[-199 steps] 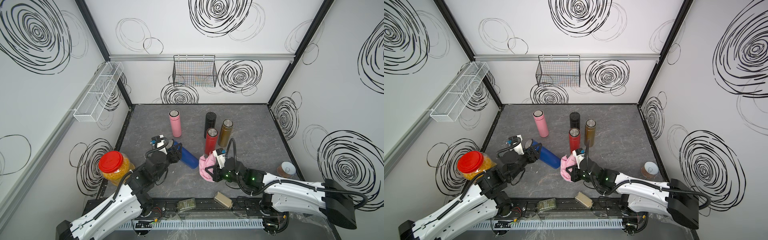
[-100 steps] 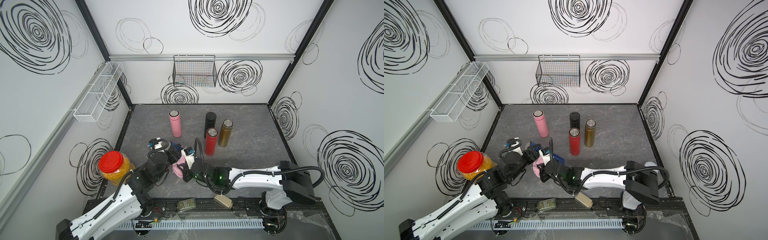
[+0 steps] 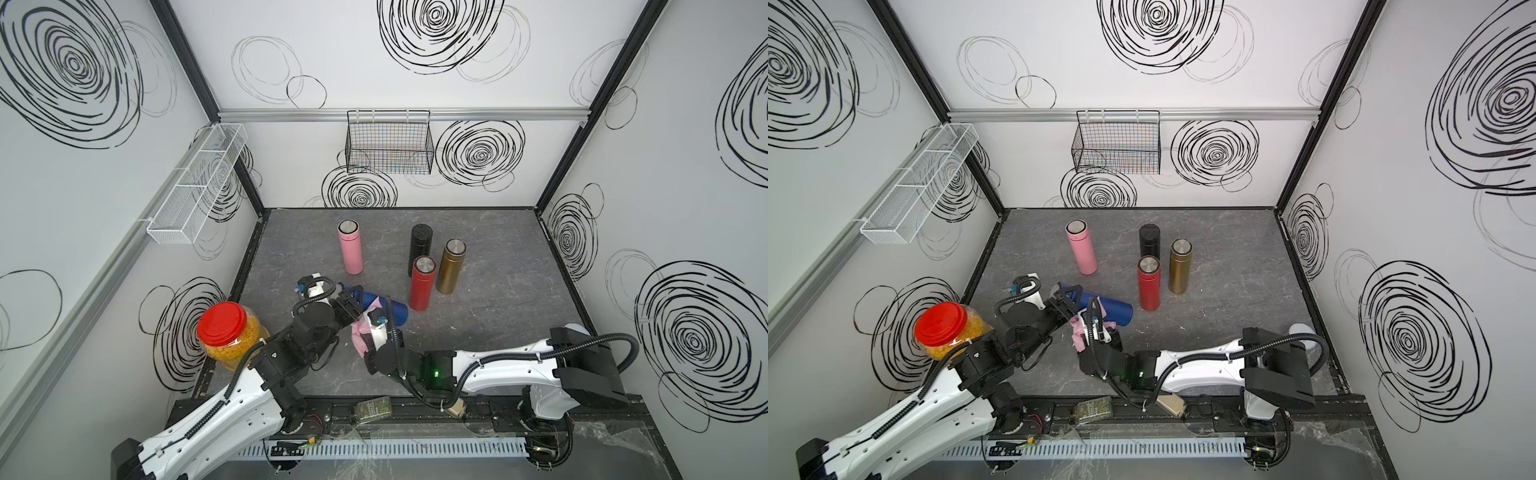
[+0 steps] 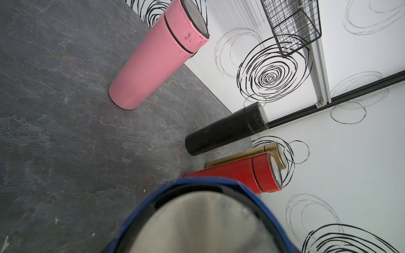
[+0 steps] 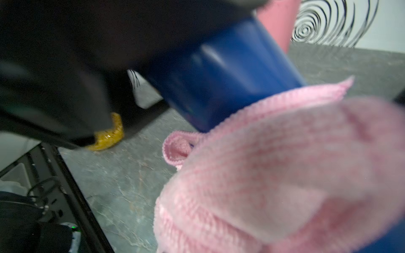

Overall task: Wipe the surface of the thermos
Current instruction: Wipe the dirt from the surface of the thermos.

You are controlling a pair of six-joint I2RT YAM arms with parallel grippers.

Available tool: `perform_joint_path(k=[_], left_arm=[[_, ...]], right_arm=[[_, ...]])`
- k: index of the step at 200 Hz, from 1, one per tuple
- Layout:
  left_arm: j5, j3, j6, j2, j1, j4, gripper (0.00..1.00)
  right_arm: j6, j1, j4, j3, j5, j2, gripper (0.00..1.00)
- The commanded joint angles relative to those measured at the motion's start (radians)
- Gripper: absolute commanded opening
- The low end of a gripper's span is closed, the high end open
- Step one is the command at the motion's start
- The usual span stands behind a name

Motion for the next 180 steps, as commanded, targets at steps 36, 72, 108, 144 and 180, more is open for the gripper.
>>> perform_joint_path(k=[36,72,108,144,180], left_arm=[[-0.01,0.018,0.019,-0.049,0.001,0.097,0.0],[0.071,0.007,0.078,-0.074,0.039,0.135,0.0],[0.211,-0.001,0.123,-0.111,0.091,0.216,0.0],[0.308,0.007,0.137,-0.141,0.128,0.257,0.0],[0.408,-0.035,0.083,-0.127,0.144,0.404,0.0]], right_arm=[[0.185,-0.069,-0.145,-0.069,0.035,-0.054,0.0],[0.331,-0.108,-0.176,-0.306,-0.035,-0.3,0.0],[0.309,-0.185,-0.041,-0.521,-0.243,-0.576,0.0],[0.354,-0.317,0.023,-0.719,-0.385,-0.894,0.0],[0.349,-0.411,0.155,-0.854,-0.475,-1.168,0.0]])
